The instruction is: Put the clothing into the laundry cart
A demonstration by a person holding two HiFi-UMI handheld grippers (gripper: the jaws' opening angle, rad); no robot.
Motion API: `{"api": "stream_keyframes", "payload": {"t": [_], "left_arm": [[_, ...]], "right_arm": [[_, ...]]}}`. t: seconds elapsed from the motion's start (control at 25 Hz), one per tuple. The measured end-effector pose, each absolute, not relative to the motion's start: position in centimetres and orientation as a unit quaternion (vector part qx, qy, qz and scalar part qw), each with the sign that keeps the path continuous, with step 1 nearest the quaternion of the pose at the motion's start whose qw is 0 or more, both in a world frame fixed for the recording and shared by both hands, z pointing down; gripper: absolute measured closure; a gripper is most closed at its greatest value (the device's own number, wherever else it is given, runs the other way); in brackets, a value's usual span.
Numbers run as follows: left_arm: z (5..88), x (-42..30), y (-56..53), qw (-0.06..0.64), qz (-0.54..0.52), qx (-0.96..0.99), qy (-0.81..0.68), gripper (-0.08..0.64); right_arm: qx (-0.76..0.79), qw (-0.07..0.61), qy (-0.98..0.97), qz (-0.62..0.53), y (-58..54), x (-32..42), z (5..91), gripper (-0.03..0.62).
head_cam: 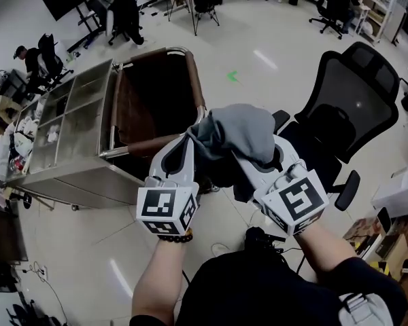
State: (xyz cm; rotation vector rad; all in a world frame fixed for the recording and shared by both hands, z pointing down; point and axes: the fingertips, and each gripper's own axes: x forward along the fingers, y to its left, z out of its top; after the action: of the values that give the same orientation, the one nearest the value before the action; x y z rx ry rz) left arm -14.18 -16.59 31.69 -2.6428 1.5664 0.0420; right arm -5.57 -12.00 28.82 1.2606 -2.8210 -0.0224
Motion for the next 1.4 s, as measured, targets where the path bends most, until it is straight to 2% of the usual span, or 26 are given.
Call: {"api": "stream_keyframes", "payload": {"t": [0.4, 0.84, 1.4], "left_arm": [[28.5, -22.8, -11.1, 0.053, 0.031, -0.820, 0.568, 0.558], [26.2, -26.8, -8.0, 0.063, 0.041, -0.796, 0.601, 0.558], [25.7, -28.6, -12.6, 0.064, 0.035, -0.768, 0.636, 0.558]], "right_arm": [[0.340, -0.038, -0.931, -0.124, -8.9, -13.5, 21.8, 0.463], [0.313, -0.059, -0.938, -0.135, -9.0, -18.0, 16.1, 0.463], [0.294, -0.036, -0.948, -0.114, -17.8, -20.8, 17.6, 0.463]]}}
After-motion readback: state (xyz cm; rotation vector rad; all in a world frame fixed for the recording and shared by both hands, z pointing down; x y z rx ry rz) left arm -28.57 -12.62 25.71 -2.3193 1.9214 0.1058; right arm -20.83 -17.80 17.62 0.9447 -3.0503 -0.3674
